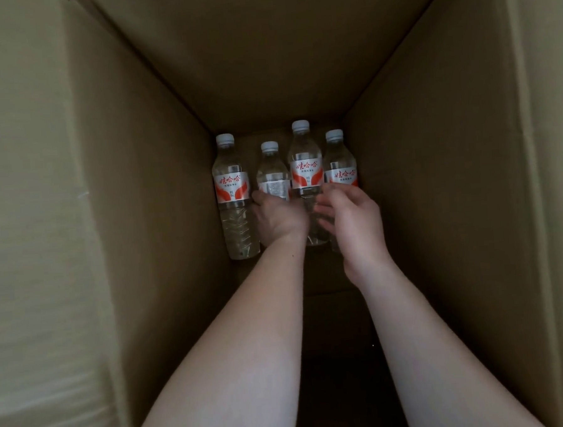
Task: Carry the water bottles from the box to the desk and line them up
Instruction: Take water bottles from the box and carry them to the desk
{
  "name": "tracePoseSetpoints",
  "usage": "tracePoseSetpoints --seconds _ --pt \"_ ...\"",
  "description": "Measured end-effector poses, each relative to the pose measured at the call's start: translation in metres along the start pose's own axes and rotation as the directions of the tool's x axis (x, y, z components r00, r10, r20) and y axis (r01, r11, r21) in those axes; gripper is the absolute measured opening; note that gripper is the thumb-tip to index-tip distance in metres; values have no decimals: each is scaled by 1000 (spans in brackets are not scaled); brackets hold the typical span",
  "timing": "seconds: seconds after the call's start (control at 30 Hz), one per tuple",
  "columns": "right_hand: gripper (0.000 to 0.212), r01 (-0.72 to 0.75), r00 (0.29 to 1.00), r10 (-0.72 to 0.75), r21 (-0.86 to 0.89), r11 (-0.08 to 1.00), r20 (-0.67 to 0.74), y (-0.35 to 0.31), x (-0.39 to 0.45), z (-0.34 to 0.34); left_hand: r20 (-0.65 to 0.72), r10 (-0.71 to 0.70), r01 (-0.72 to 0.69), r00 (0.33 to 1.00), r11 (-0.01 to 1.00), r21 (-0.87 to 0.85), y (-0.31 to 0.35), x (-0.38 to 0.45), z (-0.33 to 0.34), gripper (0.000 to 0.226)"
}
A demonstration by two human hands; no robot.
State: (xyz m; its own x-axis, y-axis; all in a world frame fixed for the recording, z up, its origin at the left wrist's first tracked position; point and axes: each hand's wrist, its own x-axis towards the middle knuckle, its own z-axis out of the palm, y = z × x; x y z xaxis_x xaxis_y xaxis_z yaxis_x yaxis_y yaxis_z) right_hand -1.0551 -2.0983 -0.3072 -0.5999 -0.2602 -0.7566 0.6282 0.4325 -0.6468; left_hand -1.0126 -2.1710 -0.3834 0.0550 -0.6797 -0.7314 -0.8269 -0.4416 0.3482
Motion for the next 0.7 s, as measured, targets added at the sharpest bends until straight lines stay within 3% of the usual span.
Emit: tracePoseSetpoints --seconds 0.4,0.7 --pt "8 12 999 -12 7 1000 -37 3 6 0 2 61 -61 998 998 -15 -5 7 -8 55" --pt "10 15 999 -16 -9 1000 -49 2 -1 -4 35 78 -76 996 995 -64 -12 -4 -20 55"
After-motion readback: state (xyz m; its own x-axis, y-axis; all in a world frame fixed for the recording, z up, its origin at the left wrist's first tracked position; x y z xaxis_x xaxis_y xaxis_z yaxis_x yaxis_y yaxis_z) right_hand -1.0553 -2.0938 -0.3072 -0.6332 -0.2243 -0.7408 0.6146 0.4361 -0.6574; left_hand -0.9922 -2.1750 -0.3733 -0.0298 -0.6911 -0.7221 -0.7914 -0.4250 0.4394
